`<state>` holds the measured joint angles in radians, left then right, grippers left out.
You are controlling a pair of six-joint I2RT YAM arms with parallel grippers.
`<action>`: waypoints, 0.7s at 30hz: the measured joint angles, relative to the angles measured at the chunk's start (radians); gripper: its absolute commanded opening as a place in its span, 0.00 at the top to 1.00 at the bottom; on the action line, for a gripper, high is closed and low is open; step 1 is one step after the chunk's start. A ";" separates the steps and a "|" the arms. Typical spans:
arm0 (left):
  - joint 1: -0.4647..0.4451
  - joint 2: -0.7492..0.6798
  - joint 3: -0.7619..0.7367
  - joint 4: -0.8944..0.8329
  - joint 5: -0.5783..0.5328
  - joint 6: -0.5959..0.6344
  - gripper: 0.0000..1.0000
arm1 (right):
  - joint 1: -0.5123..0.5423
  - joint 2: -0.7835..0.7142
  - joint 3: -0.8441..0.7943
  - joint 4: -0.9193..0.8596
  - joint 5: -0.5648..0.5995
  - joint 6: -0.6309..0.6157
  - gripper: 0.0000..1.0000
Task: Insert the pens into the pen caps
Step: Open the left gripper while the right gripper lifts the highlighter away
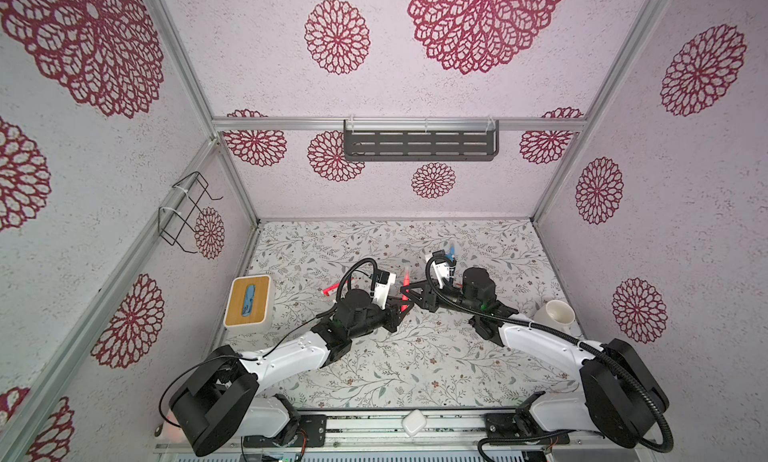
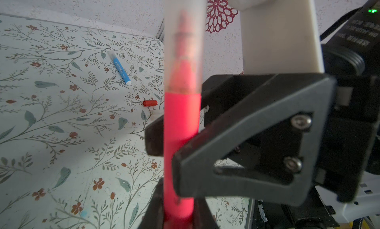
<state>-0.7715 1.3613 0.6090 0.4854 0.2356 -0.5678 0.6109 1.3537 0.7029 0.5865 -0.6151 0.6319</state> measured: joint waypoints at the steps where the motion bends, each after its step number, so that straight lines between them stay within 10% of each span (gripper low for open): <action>1: 0.000 0.004 0.001 0.000 -0.002 -0.001 1.00 | 0.000 0.000 -0.001 0.000 0.002 -0.006 0.90; 5: -0.003 0.014 0.006 -0.005 -0.008 -0.004 0.98 | -0.003 0.002 -0.010 0.006 0.001 -0.014 1.00; 12: -0.006 0.031 0.032 -0.053 -0.042 0.003 0.57 | -0.003 0.002 0.003 -0.089 0.074 -0.041 0.99; 21: -0.007 0.019 0.036 -0.136 -0.138 0.010 0.53 | -0.053 0.046 0.202 -0.444 0.271 -0.174 0.97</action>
<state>-0.7784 1.3800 0.6453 0.3492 0.0971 -0.5575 0.5579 1.3994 0.9051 0.1425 -0.3443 0.4576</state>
